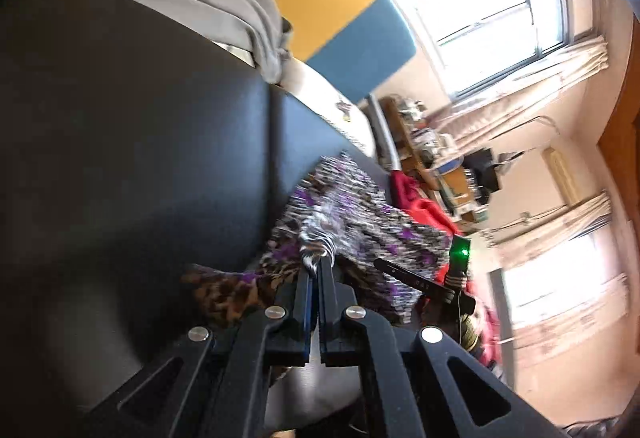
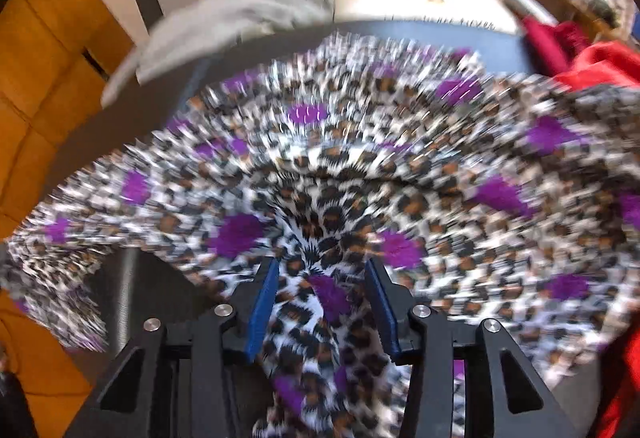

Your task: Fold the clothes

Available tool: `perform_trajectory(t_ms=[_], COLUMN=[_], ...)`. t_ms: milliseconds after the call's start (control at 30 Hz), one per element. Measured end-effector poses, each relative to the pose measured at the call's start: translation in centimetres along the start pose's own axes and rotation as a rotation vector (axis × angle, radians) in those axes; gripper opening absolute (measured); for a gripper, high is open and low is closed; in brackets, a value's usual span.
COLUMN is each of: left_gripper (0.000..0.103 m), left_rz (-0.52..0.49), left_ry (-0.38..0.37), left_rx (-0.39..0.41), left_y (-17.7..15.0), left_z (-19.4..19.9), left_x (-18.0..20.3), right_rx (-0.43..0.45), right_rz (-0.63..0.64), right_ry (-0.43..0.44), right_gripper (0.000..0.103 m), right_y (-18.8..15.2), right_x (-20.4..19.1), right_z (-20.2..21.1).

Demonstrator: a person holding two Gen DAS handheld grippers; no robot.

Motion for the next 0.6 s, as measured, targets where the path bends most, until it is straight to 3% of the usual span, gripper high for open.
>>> perform_trajectory(t_ms=[67,167,200,233,267,333,367,400,467,533,600], left_gripper=[0.000,0.000,0.000,0.000,0.000,0.003,0.004,0.006,0.008,0.009,0.009], left_rz=[-0.024,-0.038,-0.049,-0.051,-0.042,-0.020,-0.010,-0.002,0.050,0.096,0.142], left_ry=[0.081,0.153,0.178,0.163,0.092,-0.022,-0.042,-0.035,0.056,0.132,0.112], left_rx=[-0.002,-0.014,-0.020,-0.034,-0.059,-0.069,-0.057,-0.040,-0.023,-0.045,-0.064], left_y=[0.1,0.1,0.0,-0.3,-0.8,-1.9,-2.3,-2.5,-2.6,-2.8,-3.2], left_z=[0.7,1.6,1.8,2.3,2.9,4.7,5.8,6.7,7.3,6.3,5.1], left_x=[-1.2,-3.0,-3.5,-3.9,-4.1,-4.6,-5.0,-5.6,-8.1,-10.4,-11.7], right_rx=[-0.020,-0.028,-0.039,-0.065,-0.094,-0.172,-0.168,-0.165,-0.153,-0.079,-0.027], right_rz=[0.028,0.086,0.106,0.147,0.187,0.248,0.242,0.236,0.223,0.203,0.189], right_ry=[-0.004,0.062,0.080,0.084,0.091,0.134,0.133,0.131,0.128,0.118,0.088], right_gripper=[0.047,0.047,0.054,0.060,0.067,0.066,0.064,0.063,0.063,0.063,0.063], right_y=[-0.2,0.0,0.0,-0.3,-0.5,-1.1,-0.9,-0.8,-0.3,1.5,3.4], right_x=[-1.5,-5.4,-6.5,-7.6,-8.5,-9.4,-8.8,-8.2,-7.1,-6.2,-5.8], right_z=[-1.7,-2.7,-3.0,-3.1,-3.2,-2.6,-1.8,-1.0,0.7,2.8,4.1])
Point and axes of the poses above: each gripper's, at about its wrist camera, not at the fingertips, and z roughly against the way its jaws point, x to its right, y to its top, the point moved 4 cm from there along -z, roughly the way its jaws point, and after that the axes turned 2 degrees about y, right-handed, at the moved point
